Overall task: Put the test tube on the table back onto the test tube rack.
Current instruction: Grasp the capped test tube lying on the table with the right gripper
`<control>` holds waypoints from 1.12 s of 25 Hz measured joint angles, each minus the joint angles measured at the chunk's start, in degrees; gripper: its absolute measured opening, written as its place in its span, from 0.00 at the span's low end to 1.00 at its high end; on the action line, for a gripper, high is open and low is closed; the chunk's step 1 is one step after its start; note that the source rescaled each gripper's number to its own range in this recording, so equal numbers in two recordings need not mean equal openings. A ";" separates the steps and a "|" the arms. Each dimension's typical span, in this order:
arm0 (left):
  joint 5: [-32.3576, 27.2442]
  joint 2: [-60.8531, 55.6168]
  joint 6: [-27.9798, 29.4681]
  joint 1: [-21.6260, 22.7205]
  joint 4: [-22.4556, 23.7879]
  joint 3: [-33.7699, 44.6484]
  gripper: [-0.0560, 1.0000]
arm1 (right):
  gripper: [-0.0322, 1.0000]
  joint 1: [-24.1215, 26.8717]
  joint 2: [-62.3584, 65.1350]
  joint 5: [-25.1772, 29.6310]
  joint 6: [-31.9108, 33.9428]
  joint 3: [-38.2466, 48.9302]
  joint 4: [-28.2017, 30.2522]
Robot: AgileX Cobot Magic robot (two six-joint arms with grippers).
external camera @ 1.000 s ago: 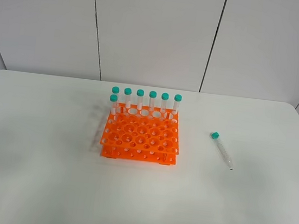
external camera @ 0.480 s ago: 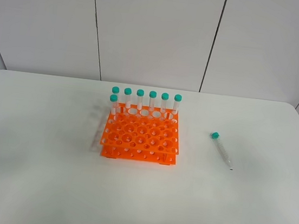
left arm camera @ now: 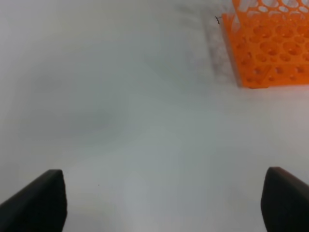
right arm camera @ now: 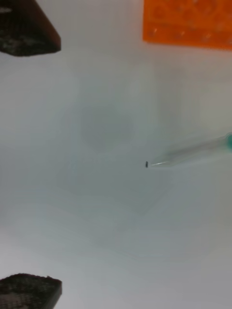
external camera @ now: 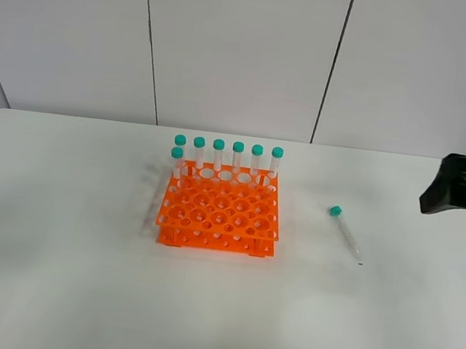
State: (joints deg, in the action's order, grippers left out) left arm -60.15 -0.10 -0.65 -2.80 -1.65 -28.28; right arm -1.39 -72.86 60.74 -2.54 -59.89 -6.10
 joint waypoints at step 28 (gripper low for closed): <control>0.00 0.00 0.00 0.00 0.00 0.00 1.00 | 1.00 -5.82 -30.14 -10.43 -5.11 -14.68 2.33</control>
State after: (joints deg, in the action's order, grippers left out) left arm -60.15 -0.10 -0.65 -2.80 -1.65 -28.28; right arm -7.21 -103.00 50.31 -7.64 -74.57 -3.77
